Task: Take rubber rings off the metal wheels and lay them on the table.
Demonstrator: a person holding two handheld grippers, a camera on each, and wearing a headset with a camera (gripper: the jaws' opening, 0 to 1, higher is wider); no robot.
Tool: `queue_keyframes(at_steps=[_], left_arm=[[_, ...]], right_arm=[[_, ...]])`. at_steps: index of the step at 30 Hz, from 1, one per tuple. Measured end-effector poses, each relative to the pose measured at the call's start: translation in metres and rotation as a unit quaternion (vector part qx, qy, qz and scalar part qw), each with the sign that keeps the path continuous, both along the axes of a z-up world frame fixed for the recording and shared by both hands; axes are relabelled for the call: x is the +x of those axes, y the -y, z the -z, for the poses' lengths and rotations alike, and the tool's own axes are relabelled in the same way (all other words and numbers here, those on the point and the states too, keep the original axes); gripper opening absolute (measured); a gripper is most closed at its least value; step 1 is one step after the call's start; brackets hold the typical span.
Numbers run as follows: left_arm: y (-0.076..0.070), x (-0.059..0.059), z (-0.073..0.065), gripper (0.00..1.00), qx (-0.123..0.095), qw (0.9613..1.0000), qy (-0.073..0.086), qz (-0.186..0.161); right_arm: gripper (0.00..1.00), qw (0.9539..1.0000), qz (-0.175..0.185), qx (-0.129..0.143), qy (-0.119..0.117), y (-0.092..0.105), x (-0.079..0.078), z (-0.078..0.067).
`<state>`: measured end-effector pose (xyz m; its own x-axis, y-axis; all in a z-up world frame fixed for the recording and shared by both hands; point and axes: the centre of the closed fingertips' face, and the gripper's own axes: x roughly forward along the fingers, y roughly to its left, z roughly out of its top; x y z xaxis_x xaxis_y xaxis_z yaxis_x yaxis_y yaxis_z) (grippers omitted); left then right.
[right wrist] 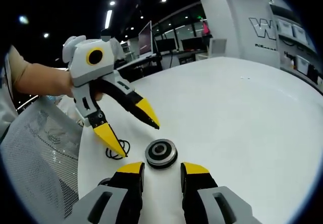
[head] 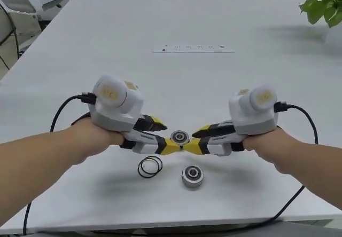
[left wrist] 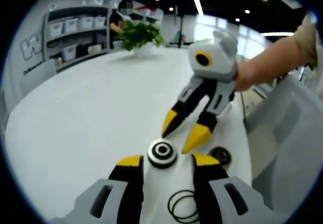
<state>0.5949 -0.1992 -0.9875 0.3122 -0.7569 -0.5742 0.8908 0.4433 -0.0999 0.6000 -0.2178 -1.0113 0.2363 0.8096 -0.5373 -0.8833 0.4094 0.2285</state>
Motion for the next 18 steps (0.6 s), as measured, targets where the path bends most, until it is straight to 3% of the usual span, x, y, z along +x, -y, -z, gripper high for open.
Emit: queue_keyframes(at_steps=[9, 18], left_arm=[[0.010, 0.004, 0.006, 0.29, 0.007, 0.9999, -0.002, 0.007], [0.011, 0.011, 0.011, 0.20, 0.021, 0.9997, 0.008, 0.005]], right_arm=[[0.27, 1.0000, 0.000, 0.001, -0.001, 0.001, -0.001, 0.001], [0.26, 1.0000, -0.001, -0.001, -0.001, 0.000, -0.002, 0.003]])
